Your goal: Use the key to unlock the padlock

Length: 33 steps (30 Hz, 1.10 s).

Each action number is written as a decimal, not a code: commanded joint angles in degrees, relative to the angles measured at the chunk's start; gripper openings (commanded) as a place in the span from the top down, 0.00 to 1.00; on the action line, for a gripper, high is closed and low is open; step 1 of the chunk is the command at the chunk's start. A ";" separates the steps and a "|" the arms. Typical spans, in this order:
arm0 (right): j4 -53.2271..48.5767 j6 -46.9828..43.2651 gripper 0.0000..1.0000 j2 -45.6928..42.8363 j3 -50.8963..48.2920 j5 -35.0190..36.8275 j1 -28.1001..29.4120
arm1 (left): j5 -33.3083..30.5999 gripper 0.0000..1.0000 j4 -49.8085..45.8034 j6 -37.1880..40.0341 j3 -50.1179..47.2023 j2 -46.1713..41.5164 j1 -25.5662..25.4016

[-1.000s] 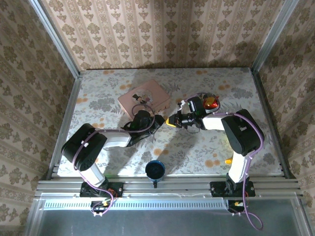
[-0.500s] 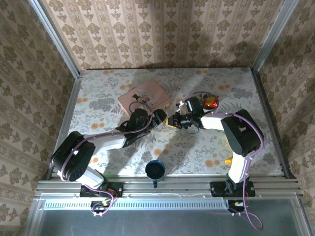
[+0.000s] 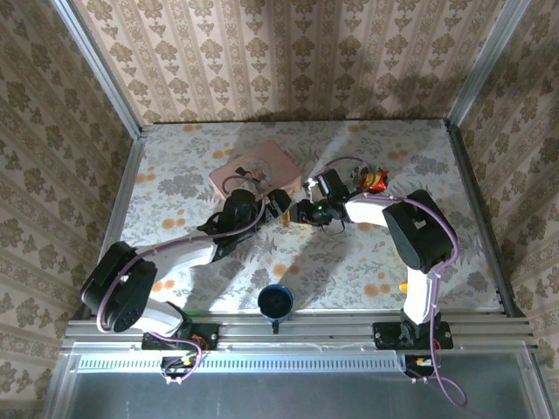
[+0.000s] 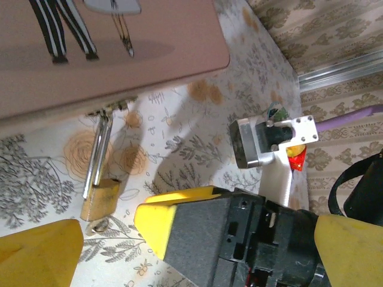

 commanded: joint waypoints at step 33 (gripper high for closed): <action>-15.35 -10.64 0.41 7.78 14.97 26.21 10.70 | -29.72 0.00 -40.57 18.57 14.46 -2.66 11.42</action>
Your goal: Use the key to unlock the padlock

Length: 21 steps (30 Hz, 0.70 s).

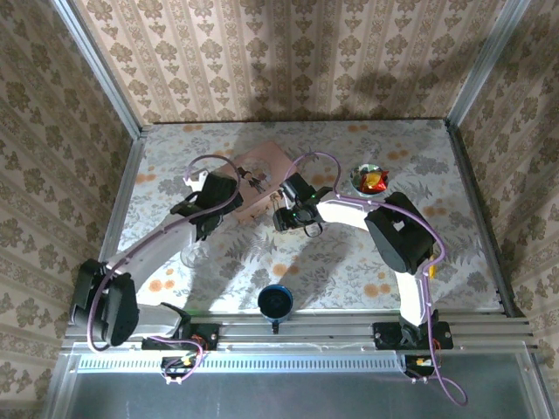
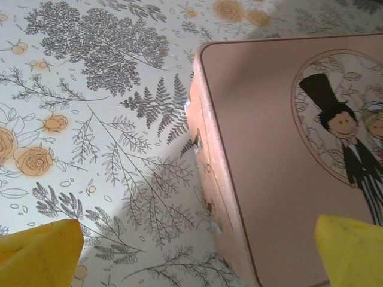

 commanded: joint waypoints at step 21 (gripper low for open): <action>3.07 1.19 0.91 4.11 -3.07 3.19 0.41 | 4.53 0.00 1.28 4.06 3.61 10.64 -0.17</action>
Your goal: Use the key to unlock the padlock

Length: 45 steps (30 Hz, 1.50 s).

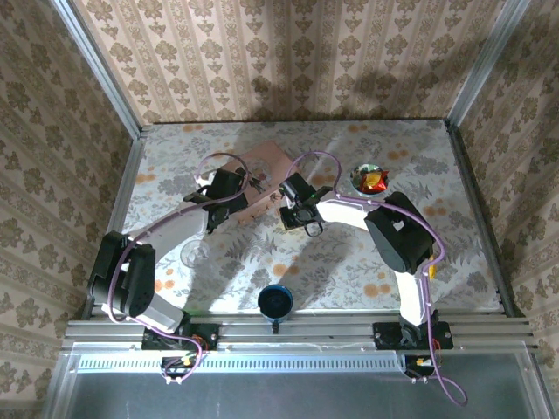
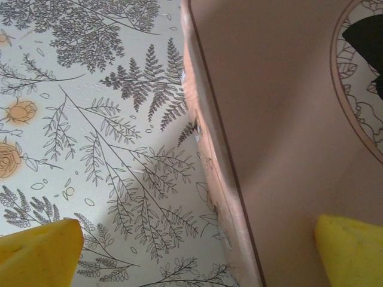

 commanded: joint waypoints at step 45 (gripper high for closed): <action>11.16 -4.49 0.42 1.84 -5.51 12.40 1.52 | 1.35 0.00 -0.20 -1.25 4.11 6.01 -1.24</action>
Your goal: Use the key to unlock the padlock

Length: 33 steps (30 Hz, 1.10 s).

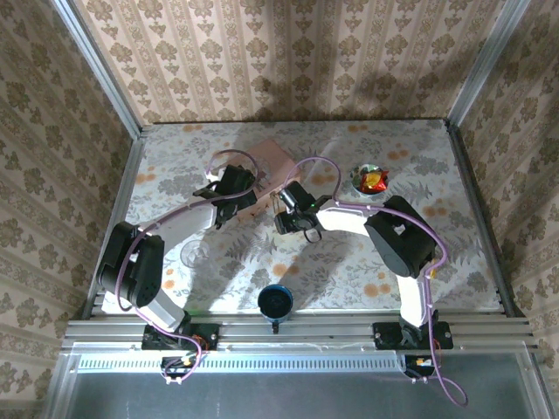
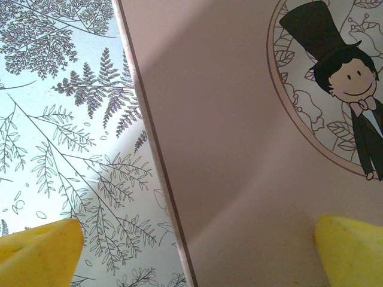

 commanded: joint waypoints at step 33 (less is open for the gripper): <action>9.71 -10.30 0.48 4.50 -1.98 7.19 1.71 | 1.97 0.00 -0.32 -1.59 -0.30 0.12 0.69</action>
